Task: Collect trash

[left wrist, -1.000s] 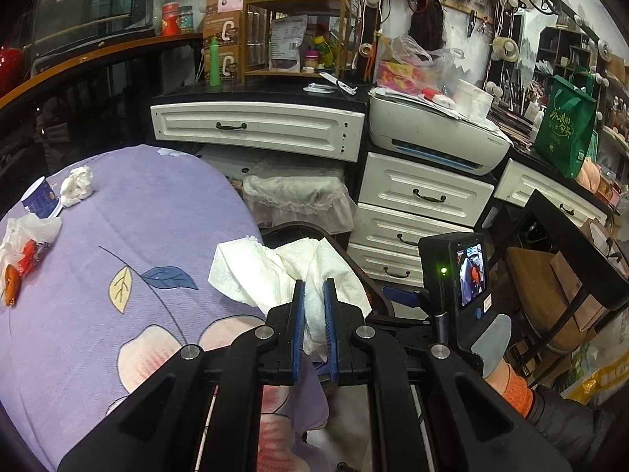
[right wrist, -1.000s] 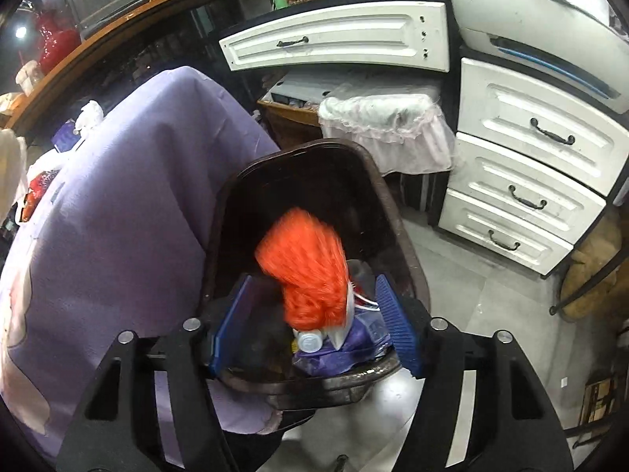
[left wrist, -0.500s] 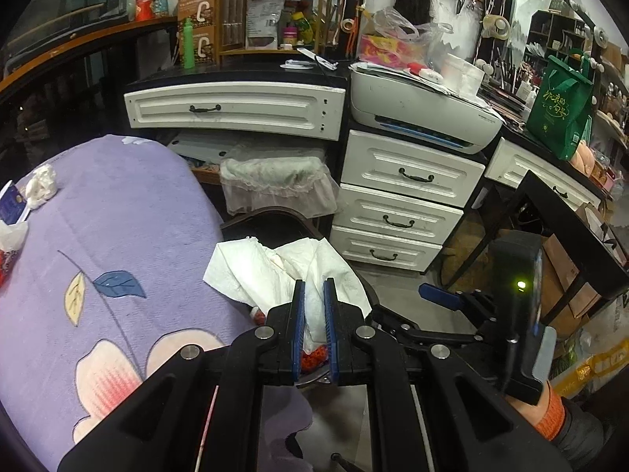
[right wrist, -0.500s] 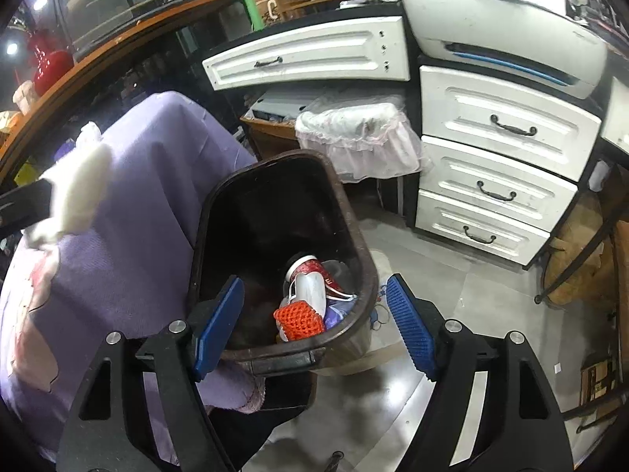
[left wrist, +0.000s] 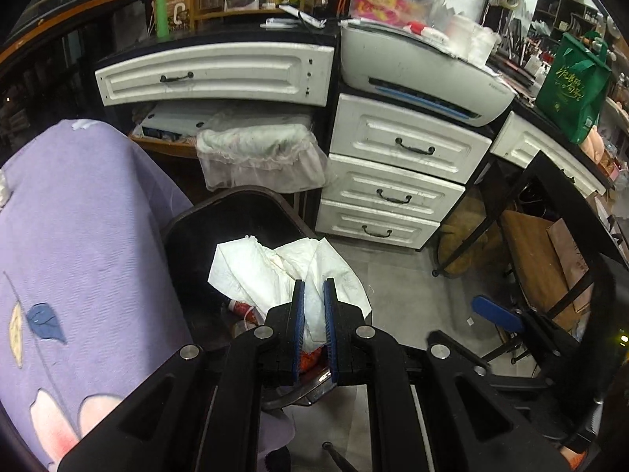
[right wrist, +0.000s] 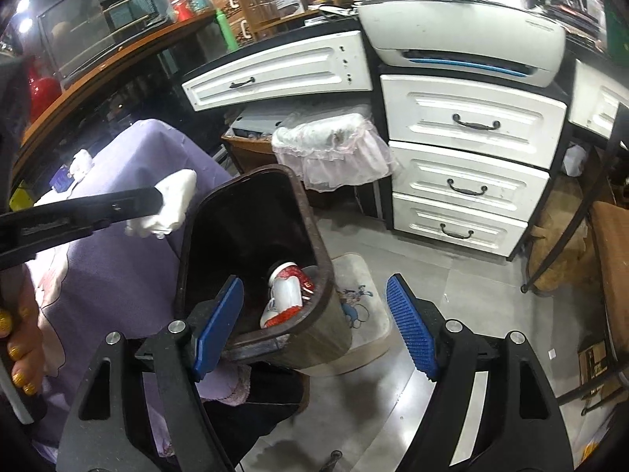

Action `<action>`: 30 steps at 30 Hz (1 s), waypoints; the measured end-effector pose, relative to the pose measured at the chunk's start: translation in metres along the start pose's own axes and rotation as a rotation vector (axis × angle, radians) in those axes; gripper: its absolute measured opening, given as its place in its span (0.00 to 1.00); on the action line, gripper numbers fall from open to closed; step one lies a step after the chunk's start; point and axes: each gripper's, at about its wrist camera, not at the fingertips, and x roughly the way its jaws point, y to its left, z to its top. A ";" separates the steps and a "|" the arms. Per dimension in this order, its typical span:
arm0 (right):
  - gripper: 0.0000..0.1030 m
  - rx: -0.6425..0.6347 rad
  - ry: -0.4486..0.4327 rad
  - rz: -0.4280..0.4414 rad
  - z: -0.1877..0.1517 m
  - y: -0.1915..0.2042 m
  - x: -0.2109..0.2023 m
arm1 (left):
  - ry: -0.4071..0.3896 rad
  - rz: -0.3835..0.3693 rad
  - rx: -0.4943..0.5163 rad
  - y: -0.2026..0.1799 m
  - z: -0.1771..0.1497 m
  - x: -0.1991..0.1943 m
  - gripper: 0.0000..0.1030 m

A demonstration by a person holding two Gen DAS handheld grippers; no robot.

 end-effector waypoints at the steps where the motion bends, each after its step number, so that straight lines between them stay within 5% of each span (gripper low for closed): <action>1: 0.73 0.005 0.000 -0.003 0.000 -0.002 0.000 | 0.003 0.005 -0.001 0.000 0.001 0.002 0.10; 6: 0.73 0.025 0.003 -0.015 -0.002 -0.012 -0.002 | 0.031 0.008 -0.014 0.002 0.003 0.016 0.17; 11: 0.73 0.036 0.007 -0.020 -0.004 -0.017 -0.003 | 0.013 0.005 -0.021 0.005 0.006 0.017 0.55; 20: 0.73 0.042 -0.010 -0.019 -0.002 -0.015 -0.009 | -0.095 -0.062 0.014 -0.005 0.008 -0.009 0.83; 30: 0.74 0.025 -0.034 -0.009 0.005 -0.002 -0.021 | -0.260 -0.046 0.068 -0.006 -0.003 -0.073 0.95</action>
